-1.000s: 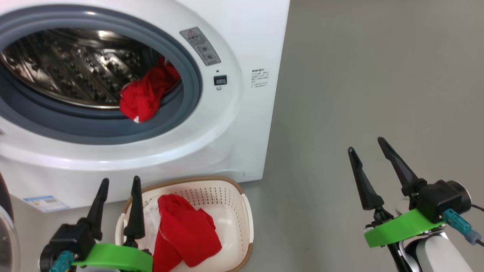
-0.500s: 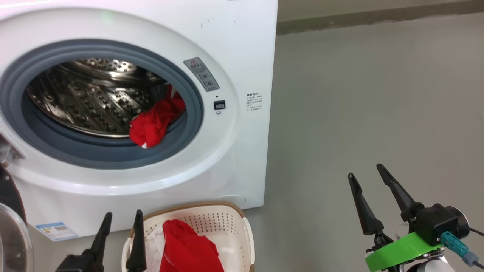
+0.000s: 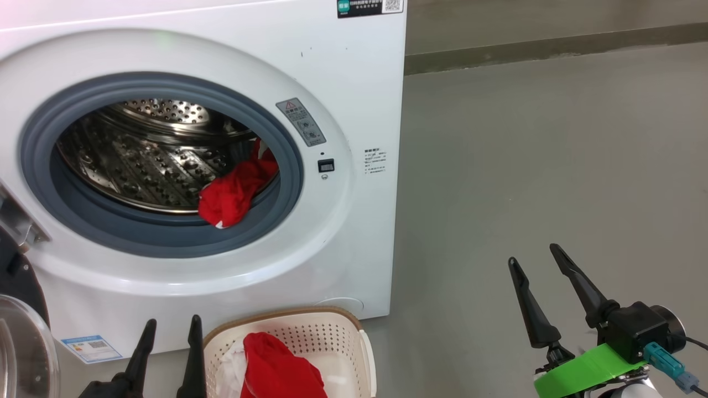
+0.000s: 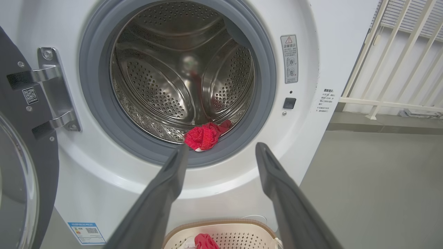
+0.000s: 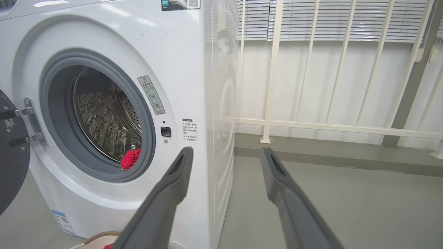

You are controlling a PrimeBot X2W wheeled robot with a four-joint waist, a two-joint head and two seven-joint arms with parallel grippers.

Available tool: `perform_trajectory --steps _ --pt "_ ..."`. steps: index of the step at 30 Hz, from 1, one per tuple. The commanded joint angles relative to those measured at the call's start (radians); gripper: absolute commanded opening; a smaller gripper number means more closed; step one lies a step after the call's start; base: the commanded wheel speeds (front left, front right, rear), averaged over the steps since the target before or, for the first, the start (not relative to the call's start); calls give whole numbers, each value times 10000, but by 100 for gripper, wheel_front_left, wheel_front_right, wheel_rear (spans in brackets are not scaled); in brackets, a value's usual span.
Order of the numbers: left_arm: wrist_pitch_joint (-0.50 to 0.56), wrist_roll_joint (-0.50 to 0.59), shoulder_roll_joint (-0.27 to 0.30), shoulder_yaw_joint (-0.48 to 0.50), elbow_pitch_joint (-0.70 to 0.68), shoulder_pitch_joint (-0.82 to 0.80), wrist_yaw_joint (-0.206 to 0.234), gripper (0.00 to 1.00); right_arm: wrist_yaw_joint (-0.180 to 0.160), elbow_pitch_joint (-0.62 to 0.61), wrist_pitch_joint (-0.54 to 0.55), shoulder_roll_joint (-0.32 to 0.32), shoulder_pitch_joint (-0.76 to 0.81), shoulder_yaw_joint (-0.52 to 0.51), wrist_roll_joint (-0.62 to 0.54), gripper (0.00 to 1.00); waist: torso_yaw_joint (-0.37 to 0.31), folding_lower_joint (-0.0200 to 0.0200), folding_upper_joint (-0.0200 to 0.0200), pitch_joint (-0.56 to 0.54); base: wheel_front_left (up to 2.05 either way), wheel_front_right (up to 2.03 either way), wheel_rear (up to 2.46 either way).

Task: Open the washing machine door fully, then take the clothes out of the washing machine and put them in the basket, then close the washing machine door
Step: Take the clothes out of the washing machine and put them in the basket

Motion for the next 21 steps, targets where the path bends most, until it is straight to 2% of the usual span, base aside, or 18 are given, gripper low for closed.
perform_trajectory --steps 1,13,21 --pt "-44 -42 170 332 -314 -132 59 100 46 -272 -65 -66 -46 258 0 100 15 -1 0 -19 0 0 0" --pt "-83 -99 250 240 -346 -139 43 100 46 -264 -65 49 -180 401 -29 100 82 -1 0 86 0 0 0" --pt "-108 -303 274 212 182 -726 -77 100 46 -310 -65 84 -328 451 -57 100 256 -1 0 398 0 0 0"
